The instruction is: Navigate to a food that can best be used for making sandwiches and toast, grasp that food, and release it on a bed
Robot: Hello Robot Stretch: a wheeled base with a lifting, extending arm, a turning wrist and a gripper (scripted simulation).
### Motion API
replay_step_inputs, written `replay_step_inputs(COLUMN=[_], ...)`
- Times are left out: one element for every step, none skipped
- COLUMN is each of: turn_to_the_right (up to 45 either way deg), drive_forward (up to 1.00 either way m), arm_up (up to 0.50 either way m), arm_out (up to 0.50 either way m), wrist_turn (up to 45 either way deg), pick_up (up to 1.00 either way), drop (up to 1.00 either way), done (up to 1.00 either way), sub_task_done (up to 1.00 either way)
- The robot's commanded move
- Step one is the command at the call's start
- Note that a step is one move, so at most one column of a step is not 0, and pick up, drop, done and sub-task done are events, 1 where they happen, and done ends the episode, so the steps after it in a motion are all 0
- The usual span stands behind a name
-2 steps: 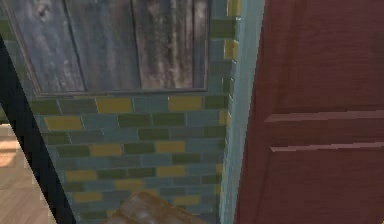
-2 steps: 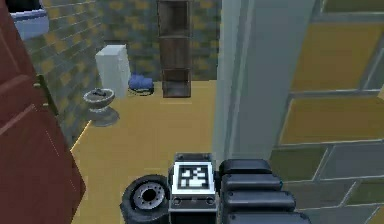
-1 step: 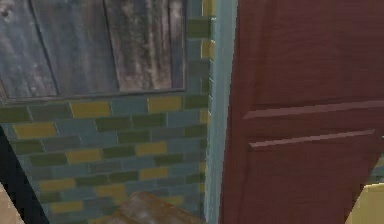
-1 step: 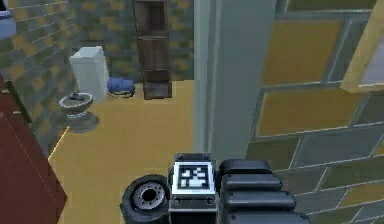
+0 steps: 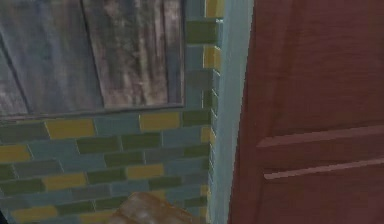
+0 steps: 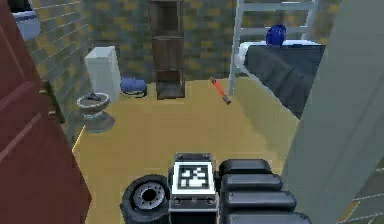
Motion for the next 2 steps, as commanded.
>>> replay_step_inputs(turn_to_the_right=[45.0,30.0], drive_forward=[0.00,0.00], arm_up=[0.00,0.00], arm_out=[0.00,0.00], wrist_turn=[0.0,0.0], pick_up=[0.00,0.00], drop=[0.00,0.00], done=[0.00,0.00], sub_task_done=[0.00,0.00])
